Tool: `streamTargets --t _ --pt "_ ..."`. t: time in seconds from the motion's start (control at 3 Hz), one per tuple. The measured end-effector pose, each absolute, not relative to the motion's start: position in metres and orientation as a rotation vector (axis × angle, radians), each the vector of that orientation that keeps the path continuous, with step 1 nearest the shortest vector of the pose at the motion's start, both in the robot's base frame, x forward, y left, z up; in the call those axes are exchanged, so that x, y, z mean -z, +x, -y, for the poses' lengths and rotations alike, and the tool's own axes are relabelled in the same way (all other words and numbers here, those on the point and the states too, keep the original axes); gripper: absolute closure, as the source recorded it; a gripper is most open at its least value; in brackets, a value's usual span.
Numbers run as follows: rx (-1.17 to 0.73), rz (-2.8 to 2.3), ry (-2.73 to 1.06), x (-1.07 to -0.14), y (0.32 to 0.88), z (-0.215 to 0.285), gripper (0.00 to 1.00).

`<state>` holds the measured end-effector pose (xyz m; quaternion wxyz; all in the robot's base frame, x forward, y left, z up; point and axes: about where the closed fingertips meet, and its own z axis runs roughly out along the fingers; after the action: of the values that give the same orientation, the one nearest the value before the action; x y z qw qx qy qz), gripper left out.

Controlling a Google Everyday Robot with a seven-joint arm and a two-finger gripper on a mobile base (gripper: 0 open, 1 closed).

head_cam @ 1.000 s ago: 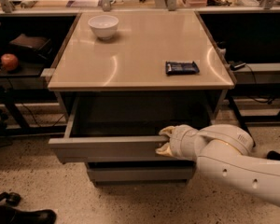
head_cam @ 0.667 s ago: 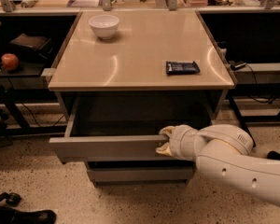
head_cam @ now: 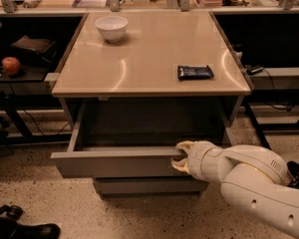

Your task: Open top drawer

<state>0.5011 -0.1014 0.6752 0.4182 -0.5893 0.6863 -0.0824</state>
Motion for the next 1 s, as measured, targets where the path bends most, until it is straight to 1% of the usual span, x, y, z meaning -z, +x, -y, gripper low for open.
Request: streamTargets --t 0.33,0.67,1.0 --pt "0.195 -1.704 -1.482 -0.673 0.487 0.099 1.0" --pt "0.195 -1.704 -1.482 -0.673 0.486 0.099 1.0" --pt "0.185 -1.696 -1.473 -0.669 0.469 0.103 1.0"
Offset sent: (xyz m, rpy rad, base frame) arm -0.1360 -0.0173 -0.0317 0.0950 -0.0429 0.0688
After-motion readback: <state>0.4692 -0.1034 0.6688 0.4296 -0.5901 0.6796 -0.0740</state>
